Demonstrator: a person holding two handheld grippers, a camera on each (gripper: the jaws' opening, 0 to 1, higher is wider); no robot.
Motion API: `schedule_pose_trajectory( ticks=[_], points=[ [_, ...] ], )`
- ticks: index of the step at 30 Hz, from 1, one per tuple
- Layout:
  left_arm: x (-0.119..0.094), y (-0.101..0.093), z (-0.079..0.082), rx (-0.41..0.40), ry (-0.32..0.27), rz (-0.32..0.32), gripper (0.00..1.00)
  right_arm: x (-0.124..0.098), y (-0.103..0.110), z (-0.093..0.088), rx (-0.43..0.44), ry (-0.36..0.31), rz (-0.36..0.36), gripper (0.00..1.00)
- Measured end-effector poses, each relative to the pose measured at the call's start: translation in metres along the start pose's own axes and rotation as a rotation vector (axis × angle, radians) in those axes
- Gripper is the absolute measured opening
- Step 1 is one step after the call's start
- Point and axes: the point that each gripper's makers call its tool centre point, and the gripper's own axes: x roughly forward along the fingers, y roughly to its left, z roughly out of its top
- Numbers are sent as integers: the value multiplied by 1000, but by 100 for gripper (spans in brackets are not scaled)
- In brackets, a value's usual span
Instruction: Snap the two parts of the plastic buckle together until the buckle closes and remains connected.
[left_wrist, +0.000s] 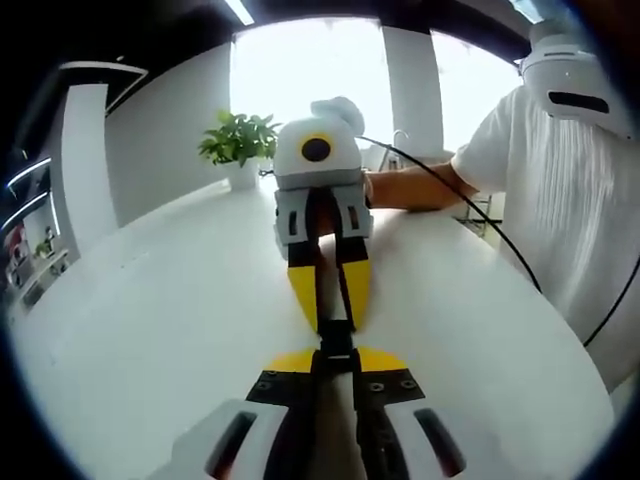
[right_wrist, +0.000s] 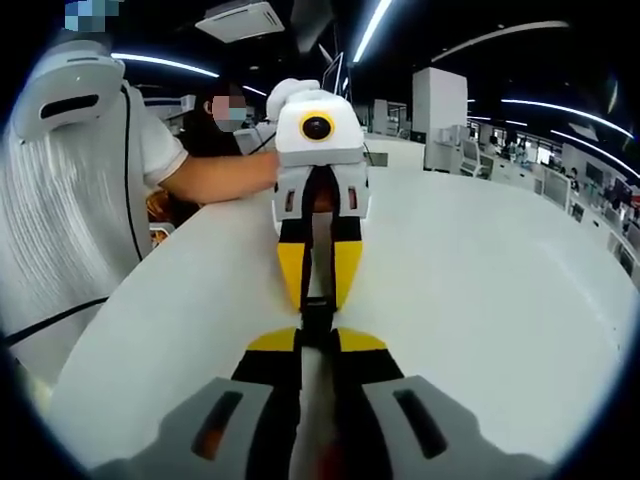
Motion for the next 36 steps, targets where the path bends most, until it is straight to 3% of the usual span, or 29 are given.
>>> schedule_pose_trajectory(
  ticks=[9, 14, 17, 29, 31, 36],
  points=[
    [-2, -4, 3, -24, -13, 7, 11, 0, -1, 0, 0, 7, -19, 10],
    [-5, 4, 1, -36, -20, 23, 12, -1, -2, -1, 1, 9, -28, 10],
    [-4, 5, 2, -28, -33, 30, 19, -1, -2, -1, 1, 10, -28, 10],
    [-10, 13, -1, -39, -30, 37, 21, -1, -2, 0, 4, 9, -31, 10],
    [-14, 16, 2, -27, -50, 47, 25, -1, -3, 0, 7, 10, -34, 10],
    [-32, 19, 16, -35, -114, 81, 26, 0, -3, 0, 14, 6, -36, 10]
  ],
)
